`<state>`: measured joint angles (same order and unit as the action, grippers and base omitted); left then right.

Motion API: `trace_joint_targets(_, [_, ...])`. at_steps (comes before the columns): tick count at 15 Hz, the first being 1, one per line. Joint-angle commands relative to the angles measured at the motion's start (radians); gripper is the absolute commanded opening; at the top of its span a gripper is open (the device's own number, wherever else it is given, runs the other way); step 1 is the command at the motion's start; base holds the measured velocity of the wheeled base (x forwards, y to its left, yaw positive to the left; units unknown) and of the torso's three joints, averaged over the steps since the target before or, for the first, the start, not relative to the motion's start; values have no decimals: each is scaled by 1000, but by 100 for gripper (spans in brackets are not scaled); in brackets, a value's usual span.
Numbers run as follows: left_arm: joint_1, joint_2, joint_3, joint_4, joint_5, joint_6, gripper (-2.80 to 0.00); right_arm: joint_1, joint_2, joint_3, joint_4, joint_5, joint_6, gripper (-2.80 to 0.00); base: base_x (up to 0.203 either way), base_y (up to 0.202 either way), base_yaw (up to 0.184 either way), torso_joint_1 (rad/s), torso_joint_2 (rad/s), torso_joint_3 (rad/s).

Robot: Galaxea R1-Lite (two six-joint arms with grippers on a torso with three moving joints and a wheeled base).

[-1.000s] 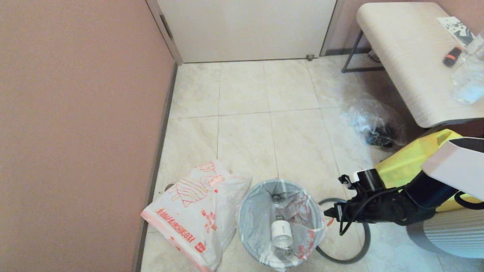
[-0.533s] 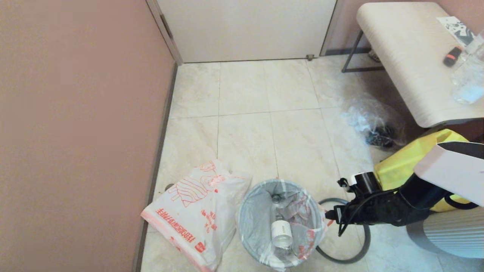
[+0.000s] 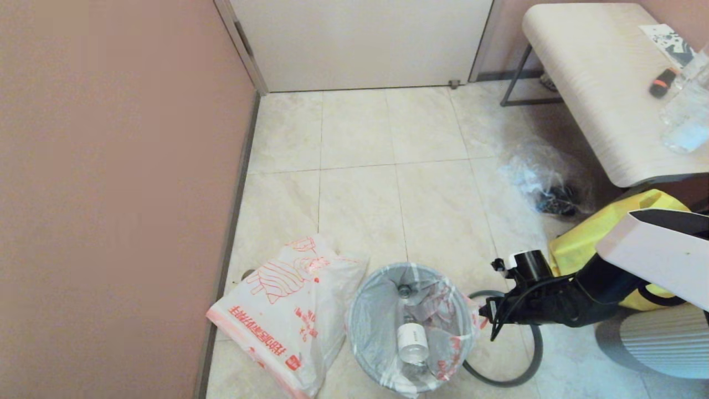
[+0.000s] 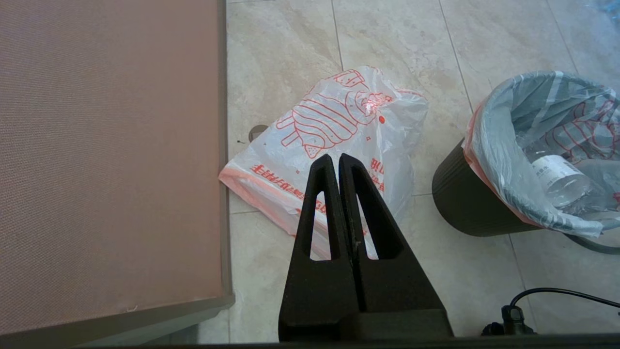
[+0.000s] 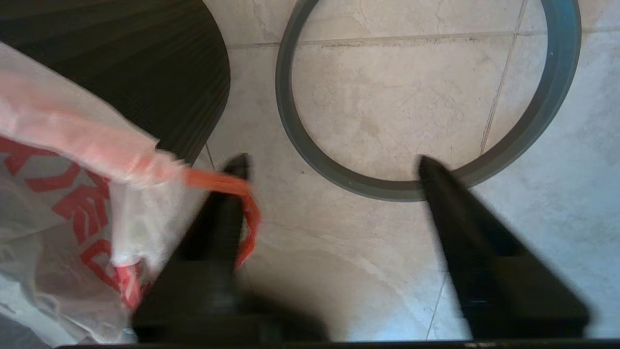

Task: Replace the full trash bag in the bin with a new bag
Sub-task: Place the trash bag on the floor

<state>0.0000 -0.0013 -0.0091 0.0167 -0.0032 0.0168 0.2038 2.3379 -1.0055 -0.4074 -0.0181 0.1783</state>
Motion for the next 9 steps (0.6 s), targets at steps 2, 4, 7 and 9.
trace_joint_targets(2, [0,1,0,0,0,0,-280,0,-3,4,-2,1,1,-280,0,0,0,0,0,0])
trace_joint_targets(4, [0,1,0,0,0,0,-280,3,-9,20,-1,6,10,-280,0,0,0,0,0,0])
trace_joint_targets(7, [0,1,0,0,0,0,-280,28,-52,73,-2,10,34,-280,0,0,0,0,0,0])
trace_joint_targets(9, [0,1,0,0,0,0,-280,47,-93,102,-2,10,37,-280,0,0,0,0,0,0])
